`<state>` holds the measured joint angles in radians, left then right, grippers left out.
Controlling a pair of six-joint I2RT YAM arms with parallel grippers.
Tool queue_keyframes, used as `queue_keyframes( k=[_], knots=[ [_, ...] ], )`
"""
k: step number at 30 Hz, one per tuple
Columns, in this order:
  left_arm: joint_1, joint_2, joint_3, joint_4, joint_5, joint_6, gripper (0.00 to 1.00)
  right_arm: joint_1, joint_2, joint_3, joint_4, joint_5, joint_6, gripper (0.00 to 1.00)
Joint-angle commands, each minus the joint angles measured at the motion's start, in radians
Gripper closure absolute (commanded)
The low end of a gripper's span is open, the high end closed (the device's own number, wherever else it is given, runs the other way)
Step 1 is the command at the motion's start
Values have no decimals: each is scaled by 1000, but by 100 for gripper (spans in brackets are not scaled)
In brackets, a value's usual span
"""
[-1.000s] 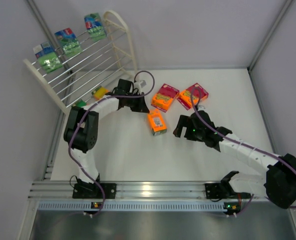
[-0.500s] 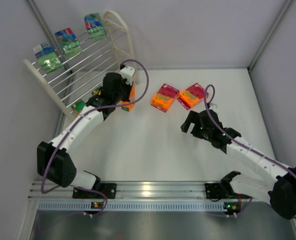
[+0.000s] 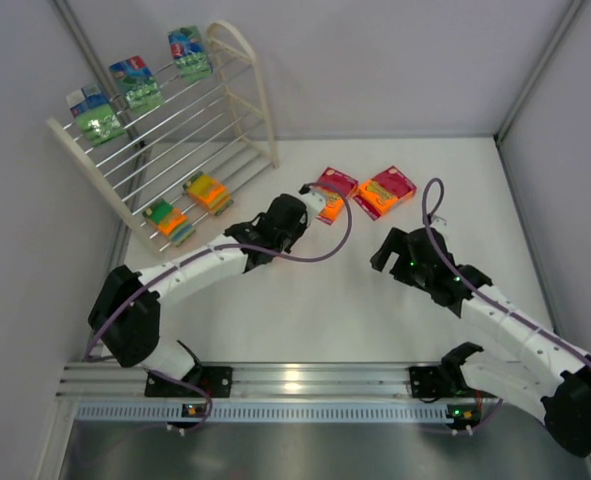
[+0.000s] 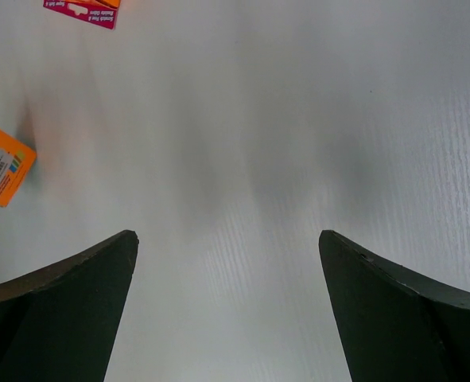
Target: Place and organize the cleaning sponges onto the shelf
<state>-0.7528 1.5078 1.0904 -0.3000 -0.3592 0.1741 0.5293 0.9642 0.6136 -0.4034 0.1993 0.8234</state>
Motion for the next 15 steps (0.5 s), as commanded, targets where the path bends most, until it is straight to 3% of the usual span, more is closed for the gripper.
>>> queue_keyframes(
  k=[1,5,8,9,12,14,15],
  knots=[
    [-48,-32,-21,-4,67,-85,100,-17,-41,-6,-21,32,13,1],
    [-115,-15,-41,-4,114,-169,100,-26,-45,-8,-32,31,11,1],
    [-178,-12,-63,-5,120,-204,81,-29,-44,-5,-37,31,6,1],
    [-193,-14,-70,-7,132,-211,65,-29,-41,-3,-34,25,-4,1],
    [-217,-44,-78,-5,155,-268,37,-31,-38,0,-3,-9,-76,1],
    [-217,-81,-89,-7,160,-297,31,-31,-33,8,8,-11,-115,1],
    [-217,-93,-92,-8,160,-304,23,-31,-33,21,11,-11,-157,1]
  ],
)
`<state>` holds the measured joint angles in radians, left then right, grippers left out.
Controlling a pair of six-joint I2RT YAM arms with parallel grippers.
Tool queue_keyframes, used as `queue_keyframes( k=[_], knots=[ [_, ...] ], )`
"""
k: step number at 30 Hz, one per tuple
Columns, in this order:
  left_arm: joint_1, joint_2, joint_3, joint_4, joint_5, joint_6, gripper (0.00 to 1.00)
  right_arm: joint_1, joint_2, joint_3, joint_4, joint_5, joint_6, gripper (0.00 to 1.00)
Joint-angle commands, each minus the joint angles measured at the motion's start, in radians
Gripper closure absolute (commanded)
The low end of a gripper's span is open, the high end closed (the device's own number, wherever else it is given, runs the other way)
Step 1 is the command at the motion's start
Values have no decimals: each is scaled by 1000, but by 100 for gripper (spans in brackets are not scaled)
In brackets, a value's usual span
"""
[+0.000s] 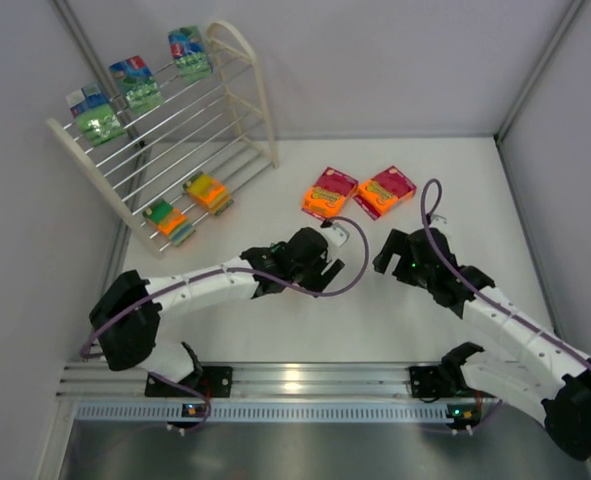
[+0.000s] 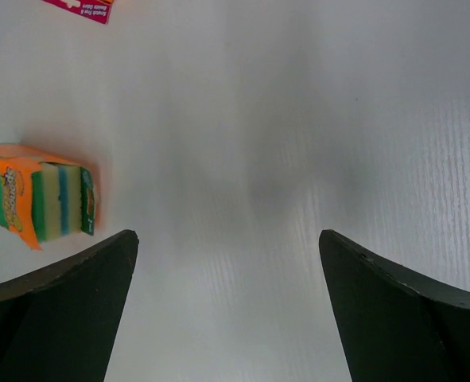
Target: Place and organize the cleaning sponges onto the shelf
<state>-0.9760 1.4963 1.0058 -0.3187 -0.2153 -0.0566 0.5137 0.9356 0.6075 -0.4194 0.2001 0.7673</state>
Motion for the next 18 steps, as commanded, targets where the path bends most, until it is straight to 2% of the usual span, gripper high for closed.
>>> queue_keyframes(
  k=[1,3,4,5,9,10,12,14,18],
  knots=[
    [8,-99,-7,7,14,-84,18,-17,-4,34,40,-17,-124,1],
    [11,-148,-15,-9,-1,-136,6,-17,-4,47,77,-28,-178,0],
    [16,-160,-13,-23,-1,-162,4,-15,-4,46,77,-43,-197,1],
    [25,-185,-6,-40,14,-210,2,-15,-6,41,146,-76,-224,1],
    [109,-222,-6,-135,45,-330,2,-15,32,32,332,-406,-420,1],
    [150,-235,-9,-160,47,-379,2,-15,64,40,350,-442,-448,1],
    [201,-246,-21,-175,79,-437,2,0,104,81,369,-481,-523,1],
    [299,-249,-30,-197,132,-542,2,17,169,113,366,-481,-578,0],
    [407,-257,-59,-215,133,-676,2,84,259,188,370,-459,-758,1]
  ],
)
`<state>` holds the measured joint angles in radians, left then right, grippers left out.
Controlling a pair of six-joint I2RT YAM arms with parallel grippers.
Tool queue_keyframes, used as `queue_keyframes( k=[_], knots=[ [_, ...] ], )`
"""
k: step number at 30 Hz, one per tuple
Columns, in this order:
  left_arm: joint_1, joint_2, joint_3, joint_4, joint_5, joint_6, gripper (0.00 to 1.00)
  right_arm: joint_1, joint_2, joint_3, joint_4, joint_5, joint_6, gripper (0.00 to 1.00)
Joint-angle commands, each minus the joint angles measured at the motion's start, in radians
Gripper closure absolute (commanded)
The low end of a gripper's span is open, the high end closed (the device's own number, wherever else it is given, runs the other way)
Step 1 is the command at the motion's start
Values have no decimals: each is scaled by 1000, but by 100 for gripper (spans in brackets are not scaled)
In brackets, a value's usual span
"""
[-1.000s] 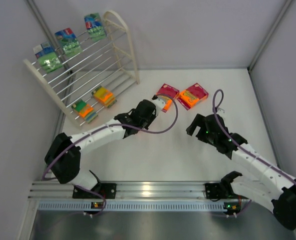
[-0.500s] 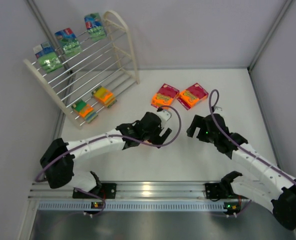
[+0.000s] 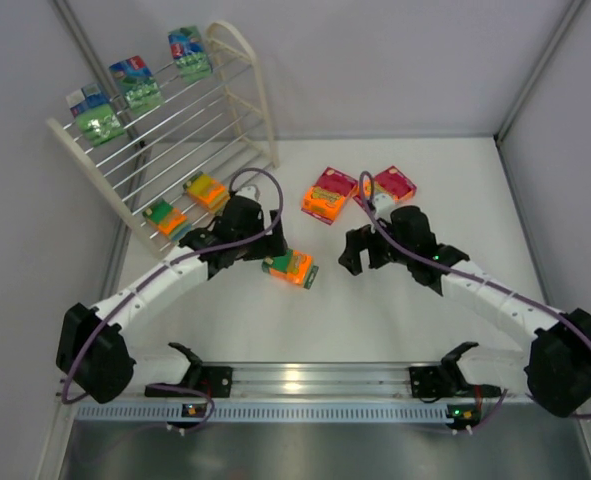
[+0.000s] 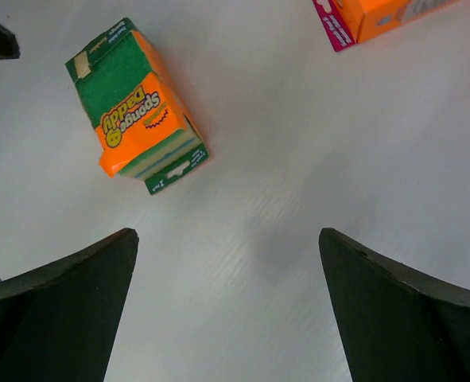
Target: Place and organize the cleaning sponges onto the shelf
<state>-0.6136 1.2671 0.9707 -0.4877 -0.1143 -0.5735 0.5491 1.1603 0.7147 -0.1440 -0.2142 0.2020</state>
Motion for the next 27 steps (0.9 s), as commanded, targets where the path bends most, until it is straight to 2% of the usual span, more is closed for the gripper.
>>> queue_keyframes(
  k=[1,5,9,14,19,27],
  knots=[
    [48,-31,-36,-48,25,-192,2,64,67,94,96,-39,-235,1],
    [58,-5,-46,-49,18,-284,2,126,139,147,93,-2,-277,1],
    [55,34,-43,-66,-5,-434,2,137,134,144,119,50,-225,0],
    [25,74,19,-129,-129,-575,2,137,44,91,77,150,-155,1],
    [-9,162,92,-176,-166,-698,2,135,-65,23,15,262,-79,0],
    [-149,333,243,-334,-304,-891,2,127,-194,-55,-71,334,128,1]
  ],
)
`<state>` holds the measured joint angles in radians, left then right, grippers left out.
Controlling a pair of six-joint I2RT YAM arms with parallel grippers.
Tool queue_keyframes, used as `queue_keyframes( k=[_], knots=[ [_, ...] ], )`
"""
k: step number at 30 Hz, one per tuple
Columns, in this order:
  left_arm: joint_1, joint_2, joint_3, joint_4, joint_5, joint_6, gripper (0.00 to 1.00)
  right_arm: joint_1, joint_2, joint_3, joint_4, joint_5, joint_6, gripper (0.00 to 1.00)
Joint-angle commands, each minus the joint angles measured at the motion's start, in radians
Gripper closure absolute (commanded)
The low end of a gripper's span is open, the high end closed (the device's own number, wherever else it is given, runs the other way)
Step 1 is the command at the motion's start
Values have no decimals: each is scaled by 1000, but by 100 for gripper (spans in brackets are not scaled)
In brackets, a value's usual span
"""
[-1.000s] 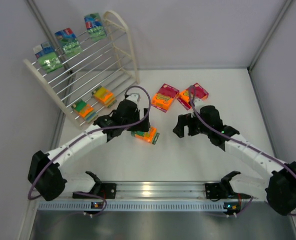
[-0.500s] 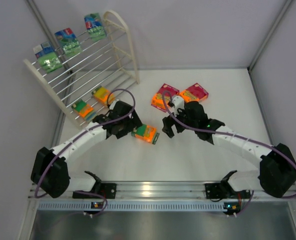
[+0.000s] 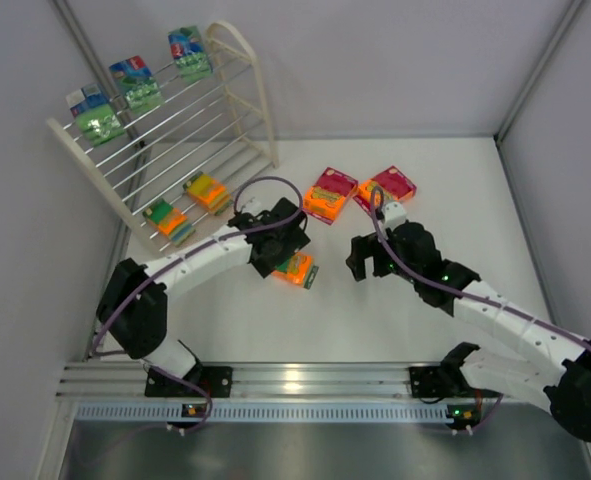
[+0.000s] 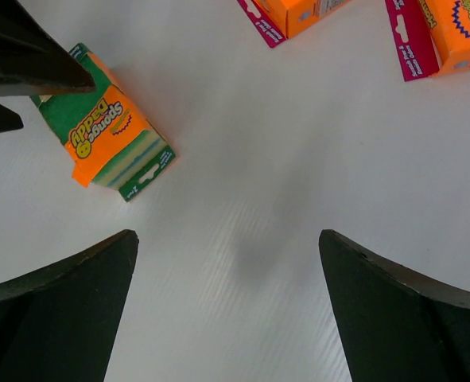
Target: Place and organize the cleaning sponges onto the shelf
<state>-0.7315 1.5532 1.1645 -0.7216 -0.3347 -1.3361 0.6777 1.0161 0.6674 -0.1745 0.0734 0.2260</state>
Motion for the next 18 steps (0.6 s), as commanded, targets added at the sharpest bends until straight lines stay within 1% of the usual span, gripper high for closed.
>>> queue_keyframes(
  k=[1,4,7,9,13,18],
  knots=[
    [-37,63,75,-116,-95,-144,2,-1,-60,-9,-58,43,113,1],
    [-65,122,116,-179,-125,-196,2,-3,-102,-23,-86,34,136,1],
    [-85,171,164,-209,-141,-235,2,-3,-146,-45,-95,23,136,1],
    [-92,205,199,-258,-141,-286,2,-3,-174,-61,-103,19,124,1],
    [-101,235,216,-285,-145,-353,2,-3,-212,-81,-123,22,119,1],
    [-100,278,242,-329,-184,-435,2,-4,-243,-81,-132,-17,141,1]
  ],
)
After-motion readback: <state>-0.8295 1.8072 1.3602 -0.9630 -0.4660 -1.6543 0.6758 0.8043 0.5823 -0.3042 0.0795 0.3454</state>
